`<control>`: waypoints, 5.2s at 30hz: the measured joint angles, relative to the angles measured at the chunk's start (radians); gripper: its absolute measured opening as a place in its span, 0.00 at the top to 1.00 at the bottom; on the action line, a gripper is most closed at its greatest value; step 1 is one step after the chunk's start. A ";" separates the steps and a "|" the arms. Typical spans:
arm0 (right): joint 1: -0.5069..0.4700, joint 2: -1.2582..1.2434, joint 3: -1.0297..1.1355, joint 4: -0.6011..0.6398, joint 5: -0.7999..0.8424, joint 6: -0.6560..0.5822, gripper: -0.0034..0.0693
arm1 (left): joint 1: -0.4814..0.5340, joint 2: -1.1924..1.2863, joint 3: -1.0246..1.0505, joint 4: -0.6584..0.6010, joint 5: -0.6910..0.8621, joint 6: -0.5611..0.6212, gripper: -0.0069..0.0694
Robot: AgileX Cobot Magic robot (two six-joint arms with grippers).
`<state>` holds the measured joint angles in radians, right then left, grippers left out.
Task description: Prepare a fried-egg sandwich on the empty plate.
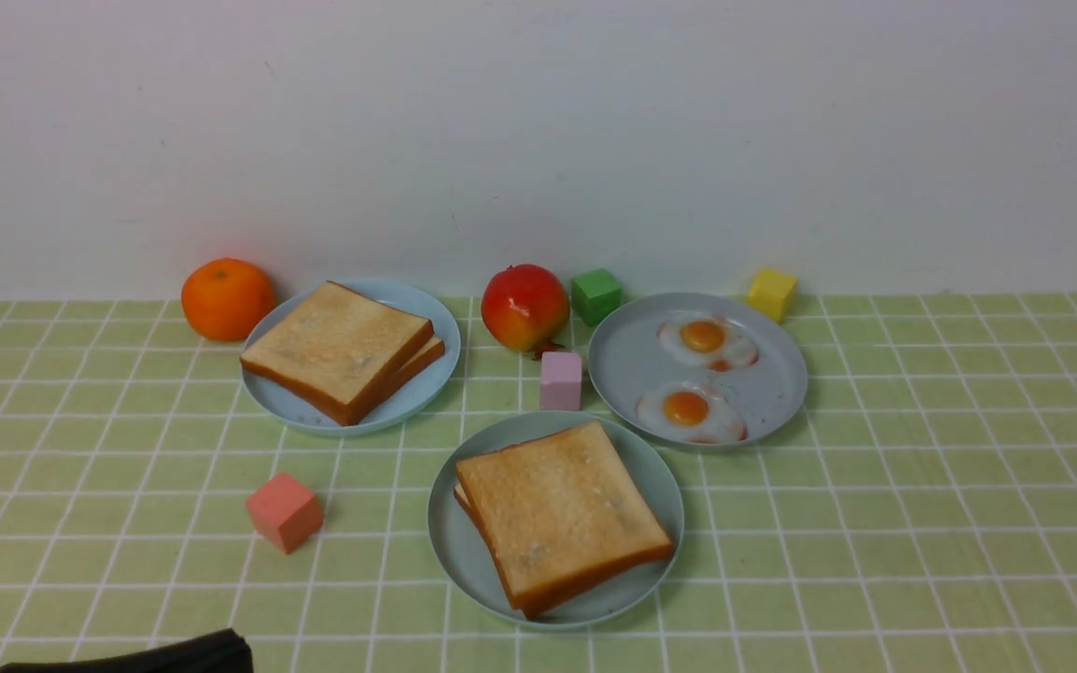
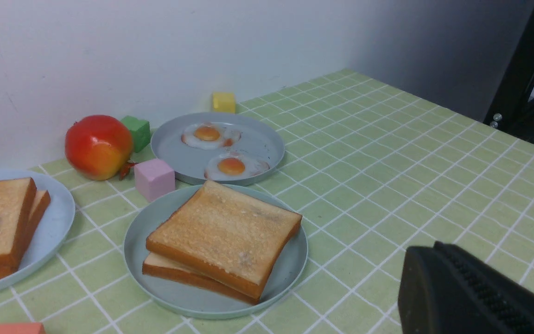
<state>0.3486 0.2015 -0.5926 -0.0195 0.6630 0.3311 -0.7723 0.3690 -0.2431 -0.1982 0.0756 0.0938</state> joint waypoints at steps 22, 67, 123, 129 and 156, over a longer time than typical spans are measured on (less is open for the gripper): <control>-0.112 -0.054 0.601 0.019 -0.285 0.047 0.92 | 0.000 0.000 0.004 -0.002 0.009 -0.001 0.93; -0.337 -0.213 0.610 0.185 -0.269 -0.356 0.95 | 0.000 0.000 0.004 -0.003 0.011 -0.001 0.91; -0.338 -0.213 0.610 0.185 -0.268 -0.356 0.89 | 0.778 -0.380 0.274 0.152 0.310 -0.311 0.93; -0.338 -0.213 0.610 0.185 -0.268 -0.356 0.88 | 0.778 -0.380 0.274 0.152 0.310 -0.311 0.93; -0.338 -0.213 0.610 0.185 -0.268 -0.356 0.82 | 0.778 -0.380 0.274 0.152 0.310 -0.311 0.93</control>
<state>0.0110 -0.0112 0.0171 0.1654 0.3951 -0.0250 0.0061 -0.0106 0.0314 -0.0460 0.3852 -0.2170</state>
